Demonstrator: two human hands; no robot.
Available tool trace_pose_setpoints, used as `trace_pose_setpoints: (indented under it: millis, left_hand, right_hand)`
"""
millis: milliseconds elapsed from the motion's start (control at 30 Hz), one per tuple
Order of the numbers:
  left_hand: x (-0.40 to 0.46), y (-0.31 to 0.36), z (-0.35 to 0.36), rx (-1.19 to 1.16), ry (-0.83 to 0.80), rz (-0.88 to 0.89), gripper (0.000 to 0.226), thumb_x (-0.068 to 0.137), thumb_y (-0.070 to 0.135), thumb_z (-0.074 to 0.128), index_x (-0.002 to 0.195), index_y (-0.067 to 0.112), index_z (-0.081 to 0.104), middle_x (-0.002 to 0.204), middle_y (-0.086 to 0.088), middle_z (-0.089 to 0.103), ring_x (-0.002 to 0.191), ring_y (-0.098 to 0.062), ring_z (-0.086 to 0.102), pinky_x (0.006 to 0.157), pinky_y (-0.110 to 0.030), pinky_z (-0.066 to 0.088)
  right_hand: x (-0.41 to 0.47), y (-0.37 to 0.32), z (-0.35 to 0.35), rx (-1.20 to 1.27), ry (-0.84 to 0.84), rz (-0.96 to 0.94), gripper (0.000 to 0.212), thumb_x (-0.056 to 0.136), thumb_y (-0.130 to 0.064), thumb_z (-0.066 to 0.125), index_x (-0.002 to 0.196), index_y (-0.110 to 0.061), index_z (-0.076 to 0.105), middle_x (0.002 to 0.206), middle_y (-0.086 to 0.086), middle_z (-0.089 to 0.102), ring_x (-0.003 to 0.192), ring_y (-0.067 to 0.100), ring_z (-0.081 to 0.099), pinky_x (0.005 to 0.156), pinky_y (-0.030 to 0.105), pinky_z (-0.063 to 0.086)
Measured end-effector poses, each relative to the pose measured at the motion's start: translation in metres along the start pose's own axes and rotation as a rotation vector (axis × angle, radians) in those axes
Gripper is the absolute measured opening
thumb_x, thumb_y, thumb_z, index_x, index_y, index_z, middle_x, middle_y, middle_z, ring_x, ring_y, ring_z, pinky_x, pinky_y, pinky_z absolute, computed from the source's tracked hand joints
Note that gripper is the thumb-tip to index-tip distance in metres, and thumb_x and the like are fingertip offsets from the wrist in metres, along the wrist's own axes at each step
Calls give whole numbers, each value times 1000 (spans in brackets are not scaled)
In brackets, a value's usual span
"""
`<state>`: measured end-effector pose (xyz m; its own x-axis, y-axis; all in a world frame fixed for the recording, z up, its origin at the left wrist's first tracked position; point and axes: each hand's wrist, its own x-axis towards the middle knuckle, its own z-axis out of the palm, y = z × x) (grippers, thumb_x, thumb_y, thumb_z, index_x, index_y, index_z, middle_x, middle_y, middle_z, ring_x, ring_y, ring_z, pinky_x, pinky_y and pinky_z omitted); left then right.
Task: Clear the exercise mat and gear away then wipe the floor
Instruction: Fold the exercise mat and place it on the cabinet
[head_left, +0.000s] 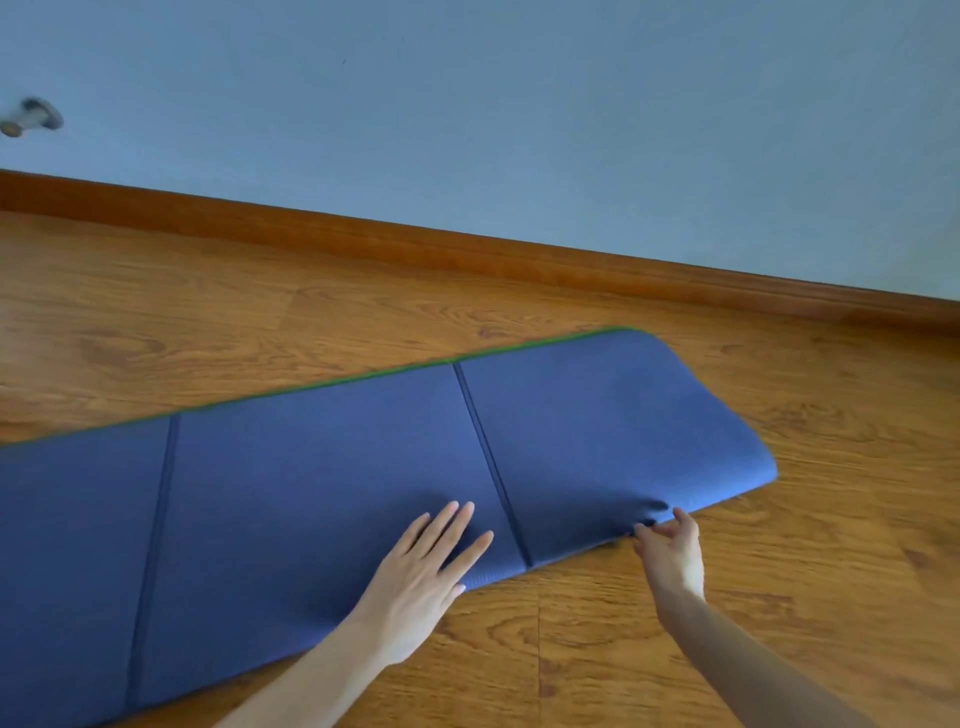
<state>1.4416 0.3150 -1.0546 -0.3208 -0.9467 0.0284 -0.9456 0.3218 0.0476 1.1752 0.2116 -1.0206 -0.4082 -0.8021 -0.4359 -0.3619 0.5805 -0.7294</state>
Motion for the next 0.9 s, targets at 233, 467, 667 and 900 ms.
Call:
trace_pose_setpoints:
  millis: [233,467,667,900]
  left_hand:
    - [-7,-10,19,-24,-67,-87,52,101,42,6,147,27,23,149,-7,35,138,-27,32,105,-45,21]
    - [-5,-10,17,-39,-70,-84,52,100,43,6,146,26,24,147,-7,39,135,-25,36,111,-45,30]
    - [-11,-26,4,-2,-7,-24,56,100,46,14,147,19,27,152,-6,29,141,-21,21,110,-39,15]
    - [-21,-72,-37,-81,168,-375,56,88,18,33,144,11,31,149,-9,35,140,-22,21,114,-34,10]
  right_hand:
    - [11,-7,4,369,172,134,80,83,-15,67,147,-21,20,120,8,55,100,28,61,93,41,48]
    - [20,-26,-10,800,-168,226,17,88,-17,62,98,-31,59,113,-2,57,88,14,54,71,24,41]
    - [9,-54,-23,902,-220,41,36,83,7,56,103,-22,61,113,-1,63,102,16,59,78,23,46]
    - [-49,-95,-9,697,-349,-357,36,80,14,57,93,-19,59,83,-8,71,82,9,66,71,15,53]
